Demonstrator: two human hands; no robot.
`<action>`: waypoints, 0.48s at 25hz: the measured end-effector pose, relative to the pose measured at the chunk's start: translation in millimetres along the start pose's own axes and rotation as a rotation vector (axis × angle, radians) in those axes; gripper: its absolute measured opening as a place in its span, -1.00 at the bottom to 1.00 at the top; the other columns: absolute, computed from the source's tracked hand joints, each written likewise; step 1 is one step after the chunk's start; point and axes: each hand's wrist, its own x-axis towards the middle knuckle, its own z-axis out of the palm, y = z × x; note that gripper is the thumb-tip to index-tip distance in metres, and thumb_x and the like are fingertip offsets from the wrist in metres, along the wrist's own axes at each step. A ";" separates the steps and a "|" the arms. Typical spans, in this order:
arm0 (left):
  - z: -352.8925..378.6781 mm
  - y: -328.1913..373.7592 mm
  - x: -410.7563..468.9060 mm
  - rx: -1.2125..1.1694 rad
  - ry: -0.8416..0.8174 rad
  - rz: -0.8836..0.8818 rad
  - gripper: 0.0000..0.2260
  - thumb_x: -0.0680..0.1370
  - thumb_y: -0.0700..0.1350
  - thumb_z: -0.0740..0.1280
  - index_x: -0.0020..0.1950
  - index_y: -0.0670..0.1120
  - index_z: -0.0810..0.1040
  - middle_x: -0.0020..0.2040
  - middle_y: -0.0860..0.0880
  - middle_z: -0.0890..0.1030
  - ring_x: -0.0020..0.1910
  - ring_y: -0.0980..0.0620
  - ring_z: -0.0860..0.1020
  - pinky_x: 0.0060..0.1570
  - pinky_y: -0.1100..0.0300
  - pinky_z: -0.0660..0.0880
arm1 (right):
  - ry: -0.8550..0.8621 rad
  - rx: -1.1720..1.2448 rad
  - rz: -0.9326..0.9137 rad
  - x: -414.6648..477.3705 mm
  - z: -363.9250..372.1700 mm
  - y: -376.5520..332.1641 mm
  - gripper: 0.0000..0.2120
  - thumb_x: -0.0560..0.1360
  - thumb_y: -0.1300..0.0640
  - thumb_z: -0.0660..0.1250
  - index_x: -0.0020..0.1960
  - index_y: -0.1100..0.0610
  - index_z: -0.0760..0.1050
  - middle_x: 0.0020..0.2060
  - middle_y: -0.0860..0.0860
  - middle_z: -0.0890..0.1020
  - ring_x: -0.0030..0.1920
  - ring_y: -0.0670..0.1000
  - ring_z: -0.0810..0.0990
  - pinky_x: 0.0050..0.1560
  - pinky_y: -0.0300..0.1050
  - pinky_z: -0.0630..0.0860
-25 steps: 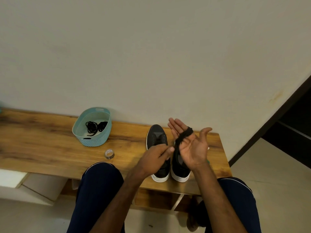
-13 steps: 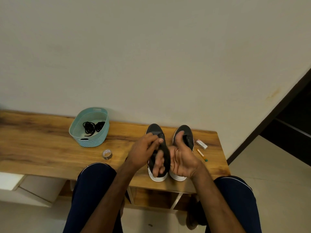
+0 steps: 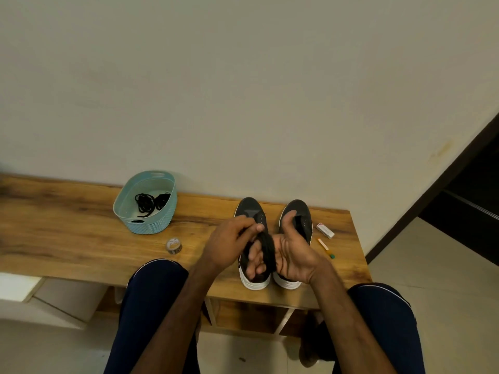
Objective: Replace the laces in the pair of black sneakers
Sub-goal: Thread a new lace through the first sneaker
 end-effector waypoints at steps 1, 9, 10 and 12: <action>2.9 8.1 0.2 -0.266 -0.042 -0.075 -0.69 0.62 0.03 0.20 -0.30 0.02 0.52 -0.41 0.06 0.48 -0.45 0.11 0.46 -0.40 0.17 0.43 | 0.003 0.102 -0.077 -0.4 -0.8 -1.1 0.10 0.41 -0.50 -0.40 -0.01 0.33 0.62 -0.14 0.27 0.69 -0.08 0.16 0.70 -0.04 -0.16 0.61; 18.5 14.3 -4.3 -0.162 -0.006 -0.152 -0.81 0.64 -0.21 0.24 0.04 -0.04 0.65 -0.16 0.08 0.55 -0.15 0.19 0.55 -0.02 0.28 0.52 | 0.321 0.326 -0.300 7.3 -4.9 7.3 -0.44 0.63 -0.14 0.08 -0.38 0.17 0.49 -0.41 0.20 0.61 -0.34 0.10 0.62 -0.25 -0.19 0.56; 21.0 14.7 -6.2 -0.138 -0.002 -0.152 -0.82 0.63 -0.20 0.24 0.02 -0.04 0.65 -0.14 0.06 0.56 -0.12 0.14 0.57 0.01 0.19 0.54 | 0.309 0.331 -0.288 6.7 -5.6 7.4 -0.45 0.63 -0.12 0.08 -0.41 0.16 0.45 -0.46 0.18 0.58 -0.37 0.09 0.60 -0.23 -0.16 0.55; 24.5 17.7 -8.4 -0.175 -0.027 -0.163 -0.82 0.63 -0.21 0.25 -0.01 -0.07 0.65 -0.09 0.01 0.58 -0.09 0.06 0.58 0.02 0.09 0.55 | 0.283 0.350 -0.275 6.0 -4.0 8.1 -0.41 0.64 -0.11 0.05 -0.48 0.15 0.39 -0.55 0.15 0.50 -0.46 0.09 0.55 -0.26 -0.13 0.55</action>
